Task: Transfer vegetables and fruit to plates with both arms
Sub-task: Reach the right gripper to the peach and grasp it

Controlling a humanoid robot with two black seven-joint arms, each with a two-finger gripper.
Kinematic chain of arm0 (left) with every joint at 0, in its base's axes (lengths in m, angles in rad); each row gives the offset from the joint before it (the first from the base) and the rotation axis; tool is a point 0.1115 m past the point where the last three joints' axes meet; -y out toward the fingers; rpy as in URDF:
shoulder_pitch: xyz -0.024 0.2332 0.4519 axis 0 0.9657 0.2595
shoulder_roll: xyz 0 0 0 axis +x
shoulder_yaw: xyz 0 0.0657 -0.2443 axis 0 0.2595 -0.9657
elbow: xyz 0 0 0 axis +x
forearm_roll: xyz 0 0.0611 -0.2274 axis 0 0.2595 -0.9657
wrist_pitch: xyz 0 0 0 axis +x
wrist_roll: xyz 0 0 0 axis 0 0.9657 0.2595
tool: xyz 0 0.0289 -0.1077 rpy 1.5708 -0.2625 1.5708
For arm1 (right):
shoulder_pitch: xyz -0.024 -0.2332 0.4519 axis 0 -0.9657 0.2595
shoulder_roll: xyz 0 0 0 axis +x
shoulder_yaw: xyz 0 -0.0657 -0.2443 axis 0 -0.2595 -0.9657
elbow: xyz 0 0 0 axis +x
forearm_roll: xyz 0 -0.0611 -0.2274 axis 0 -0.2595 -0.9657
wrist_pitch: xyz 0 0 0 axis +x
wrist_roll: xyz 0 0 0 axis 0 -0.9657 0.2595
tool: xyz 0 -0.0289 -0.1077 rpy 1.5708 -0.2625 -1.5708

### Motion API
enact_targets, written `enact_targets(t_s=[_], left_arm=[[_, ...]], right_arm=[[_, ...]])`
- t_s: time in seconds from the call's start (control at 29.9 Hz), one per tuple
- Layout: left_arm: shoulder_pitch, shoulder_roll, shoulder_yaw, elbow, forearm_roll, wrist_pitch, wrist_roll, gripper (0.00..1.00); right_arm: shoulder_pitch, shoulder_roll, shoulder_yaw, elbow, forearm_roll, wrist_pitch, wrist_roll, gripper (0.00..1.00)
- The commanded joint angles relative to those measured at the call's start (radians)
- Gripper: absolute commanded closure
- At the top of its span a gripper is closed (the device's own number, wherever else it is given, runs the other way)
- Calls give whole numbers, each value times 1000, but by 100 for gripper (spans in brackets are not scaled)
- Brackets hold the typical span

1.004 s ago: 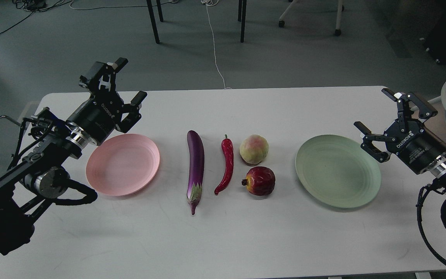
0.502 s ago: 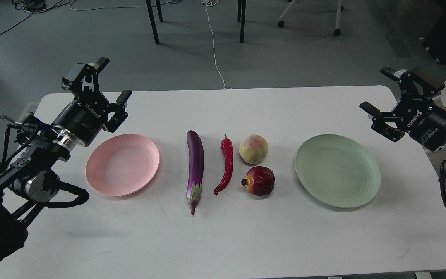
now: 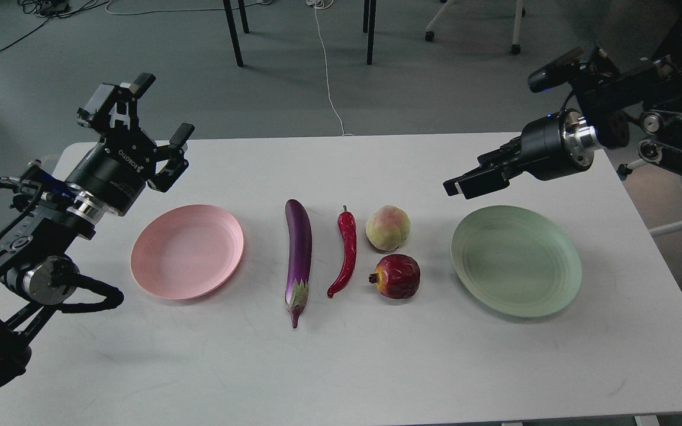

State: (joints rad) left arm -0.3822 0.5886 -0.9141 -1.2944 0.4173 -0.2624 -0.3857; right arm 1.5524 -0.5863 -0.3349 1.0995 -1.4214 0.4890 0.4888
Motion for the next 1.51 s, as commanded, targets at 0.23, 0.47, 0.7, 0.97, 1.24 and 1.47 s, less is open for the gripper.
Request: enact_targets(t_s=[0.23, 0.47, 0.7, 0.97, 1.24, 1.47], left_arm=[[2, 4, -26, -3, -2, 0, -1, 1], [6, 5, -43, -6, -2, 2, -2, 1], [8, 5, -55, -17, -2, 5, -2, 1], [8, 4, -55, -17, -2, 6, -2, 1], [17, 4, -58, -17, -2, 5, -4, 1], [17, 5, -58, -17, -2, 5, -4, 1]], right_arm=[[-29, 428, -188, -334, 7, -6, 0, 2], [-86, 519, -190, -414, 9, -10, 0, 2], [-129, 551, -191, -472, 9, -96, 0, 2], [-163, 551, -234, -497, 9, -196, 0, 2], [-196, 569, -236, -518, 9, -211, 0, 2], [-206, 583, -237, -541, 9, -211, 0, 7]])
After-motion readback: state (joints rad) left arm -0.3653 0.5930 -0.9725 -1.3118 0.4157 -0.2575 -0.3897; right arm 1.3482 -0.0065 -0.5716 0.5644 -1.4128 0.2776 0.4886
